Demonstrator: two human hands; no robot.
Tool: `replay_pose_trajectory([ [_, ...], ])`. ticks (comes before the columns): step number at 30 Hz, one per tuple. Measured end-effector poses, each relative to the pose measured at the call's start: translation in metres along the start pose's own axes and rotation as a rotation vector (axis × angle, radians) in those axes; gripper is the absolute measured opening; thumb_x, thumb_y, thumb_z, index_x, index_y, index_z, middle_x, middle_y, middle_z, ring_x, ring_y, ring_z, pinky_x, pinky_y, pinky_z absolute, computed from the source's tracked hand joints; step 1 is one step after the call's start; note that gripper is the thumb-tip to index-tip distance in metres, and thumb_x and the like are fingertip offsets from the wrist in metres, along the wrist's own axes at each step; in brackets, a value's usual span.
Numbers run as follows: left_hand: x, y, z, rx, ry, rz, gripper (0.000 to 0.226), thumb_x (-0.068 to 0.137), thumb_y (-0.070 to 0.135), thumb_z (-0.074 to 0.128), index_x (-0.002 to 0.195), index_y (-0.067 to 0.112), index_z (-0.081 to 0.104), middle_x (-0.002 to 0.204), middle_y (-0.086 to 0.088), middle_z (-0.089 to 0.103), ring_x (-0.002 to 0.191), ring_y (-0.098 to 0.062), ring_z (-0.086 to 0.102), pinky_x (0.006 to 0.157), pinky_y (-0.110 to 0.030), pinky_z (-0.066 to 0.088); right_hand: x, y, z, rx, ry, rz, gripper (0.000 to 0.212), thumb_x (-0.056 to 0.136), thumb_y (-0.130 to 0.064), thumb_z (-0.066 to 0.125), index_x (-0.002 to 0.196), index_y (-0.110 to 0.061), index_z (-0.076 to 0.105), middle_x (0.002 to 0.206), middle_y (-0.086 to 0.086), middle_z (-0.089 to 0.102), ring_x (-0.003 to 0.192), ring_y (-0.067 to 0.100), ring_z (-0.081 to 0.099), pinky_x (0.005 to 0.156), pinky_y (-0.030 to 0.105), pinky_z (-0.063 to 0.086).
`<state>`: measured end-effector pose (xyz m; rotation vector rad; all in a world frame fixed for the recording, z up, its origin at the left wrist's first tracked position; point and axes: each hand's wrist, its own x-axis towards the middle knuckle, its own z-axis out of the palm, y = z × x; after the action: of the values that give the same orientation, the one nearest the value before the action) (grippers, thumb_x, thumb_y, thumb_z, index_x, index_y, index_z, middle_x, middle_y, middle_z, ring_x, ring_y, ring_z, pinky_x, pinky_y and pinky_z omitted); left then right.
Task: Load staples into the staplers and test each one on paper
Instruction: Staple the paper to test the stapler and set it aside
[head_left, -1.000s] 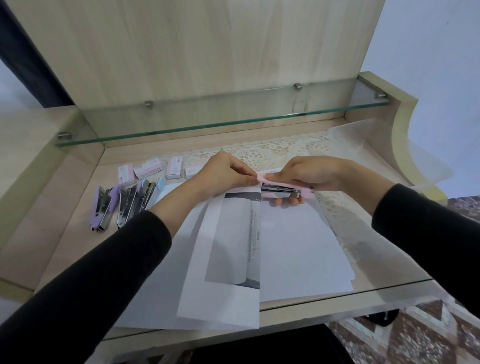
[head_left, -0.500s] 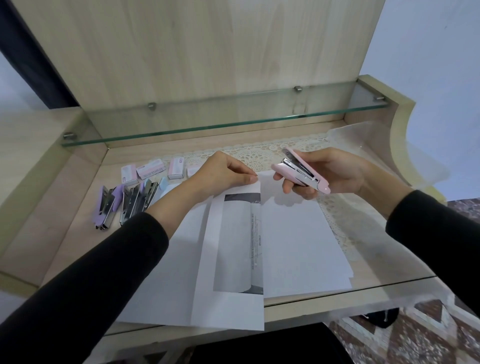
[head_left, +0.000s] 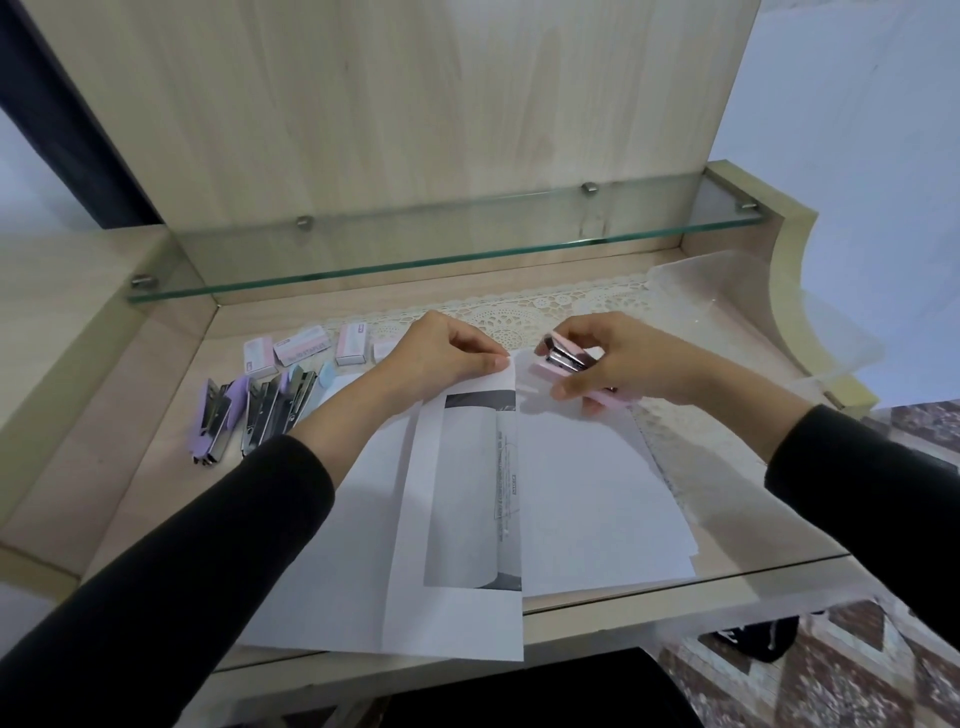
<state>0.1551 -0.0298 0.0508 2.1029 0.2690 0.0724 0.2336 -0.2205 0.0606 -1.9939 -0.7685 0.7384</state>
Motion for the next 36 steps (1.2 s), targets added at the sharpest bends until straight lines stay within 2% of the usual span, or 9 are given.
replay_pose_trajectory([
  [2, 0.000, 0.000, 0.000, 0.007, 0.004, -0.003, 0.007, 0.076, 0.015, 0.073, 0.082, 0.020, 0.073, 0.078, 0.014, 0.068, 0.062, 0.012, 0.058, 0.058, -0.001, 0.042, -0.002, -0.001, 0.004, -0.008, 0.048, -0.067, 0.037, 0.070, -0.005, 0.076, 0.102, -0.010, 0.057, 0.094, 0.006, 0.059, 0.056, 0.024, 0.063, 0.057, 0.038, 0.058],
  [7, -0.001, 0.002, 0.001, 0.017, 0.019, -0.007, 0.006, 0.077, 0.017, 0.073, 0.081, 0.021, 0.073, 0.074, 0.015, 0.067, 0.062, 0.009, 0.058, 0.056, -0.001, 0.041, -0.004, -0.003, 0.008, -0.093, 0.159, -0.168, 0.039, 0.070, -0.015, 0.078, 0.093, -0.027, 0.050, 0.086, 0.005, 0.063, 0.041, 0.017, 0.052, 0.040, 0.021, 0.043],
  [10, -0.002, 0.001, 0.002, 0.025, 0.017, 0.000, 0.008, 0.077, 0.017, 0.072, 0.085, 0.018, 0.073, 0.076, 0.013, 0.067, 0.067, 0.005, 0.058, 0.058, -0.003, 0.042, -0.005, -0.003, 0.008, -0.103, 0.141, -0.172, 0.026, 0.080, -0.032, 0.067, 0.103, -0.028, 0.055, 0.082, 0.009, 0.065, 0.045, 0.013, 0.048, 0.046, 0.019, 0.042],
  [13, -0.002, 0.001, 0.002, 0.035, 0.017, 0.010, 0.010, 0.077, 0.017, 0.072, 0.088, 0.017, 0.073, 0.077, 0.012, 0.068, 0.069, 0.003, 0.058, 0.058, -0.001, 0.042, -0.007, -0.004, 0.008, -0.035, 0.099, -0.149, 0.022, 0.090, -0.042, 0.048, 0.105, -0.034, 0.060, 0.084, -0.003, 0.068, 0.052, 0.011, 0.057, 0.053, 0.017, 0.046],
  [16, -0.003, 0.000, 0.001, 0.028, -0.004, 0.020, 0.011, 0.078, 0.015, 0.071, 0.089, 0.016, 0.073, 0.078, 0.010, 0.068, 0.071, 0.001, 0.059, 0.063, -0.002, 0.044, -0.007, 0.000, 0.008, -0.068, 0.069, -0.138, 0.024, 0.085, -0.046, 0.052, 0.107, -0.042, 0.061, 0.092, 0.003, 0.072, 0.073, 0.025, 0.062, 0.065, 0.016, 0.047],
  [20, -0.004, 0.001, 0.000, 0.037, -0.010, 0.040, 0.009, 0.078, 0.014, 0.071, 0.083, 0.022, 0.072, 0.078, 0.010, 0.068, 0.070, 0.003, 0.060, 0.065, -0.004, 0.045, -0.003, -0.002, 0.009, -0.098, 0.058, -0.068, 0.030, 0.082, -0.045, 0.059, 0.096, -0.021, 0.071, 0.083, 0.010, 0.070, 0.070, 0.020, 0.059, 0.068, 0.021, 0.041],
  [25, -0.002, 0.001, 0.000, 0.041, 0.001, 0.057, 0.011, 0.076, 0.012, 0.072, 0.076, 0.023, 0.072, 0.073, 0.009, 0.068, 0.062, 0.006, 0.058, 0.063, -0.005, 0.044, 0.003, -0.008, 0.011, -0.164, -0.022, 0.028, 0.073, 0.075, -0.067, 0.050, 0.074, 0.006, 0.062, 0.069, 0.022, 0.054, 0.059, 0.018, 0.047, 0.068, 0.024, 0.035],
  [29, -0.001, -0.001, -0.001, 0.045, -0.012, 0.049, 0.011, 0.076, 0.012, 0.072, 0.081, 0.021, 0.073, 0.077, 0.005, 0.070, 0.071, -0.005, 0.059, 0.067, -0.013, 0.045, 0.007, -0.014, 0.015, -0.115, -0.111, 0.037, 0.049, 0.084, -0.055, 0.049, 0.067, -0.014, 0.070, 0.072, 0.010, 0.070, 0.058, 0.014, 0.058, 0.065, 0.022, 0.045],
  [36, 0.001, -0.006, -0.003, 0.031, -0.027, 0.059, 0.019, 0.079, 0.005, 0.067, 0.086, 0.023, 0.071, 0.079, 0.008, 0.068, 0.074, -0.002, 0.060, 0.067, -0.006, 0.045, 0.012, -0.015, 0.015, -0.038, -0.175, 0.045, 0.037, 0.090, -0.035, 0.051, 0.078, -0.002, 0.064, 0.058, -0.007, 0.068, 0.050, 0.006, 0.059, 0.052, 0.014, 0.046],
])
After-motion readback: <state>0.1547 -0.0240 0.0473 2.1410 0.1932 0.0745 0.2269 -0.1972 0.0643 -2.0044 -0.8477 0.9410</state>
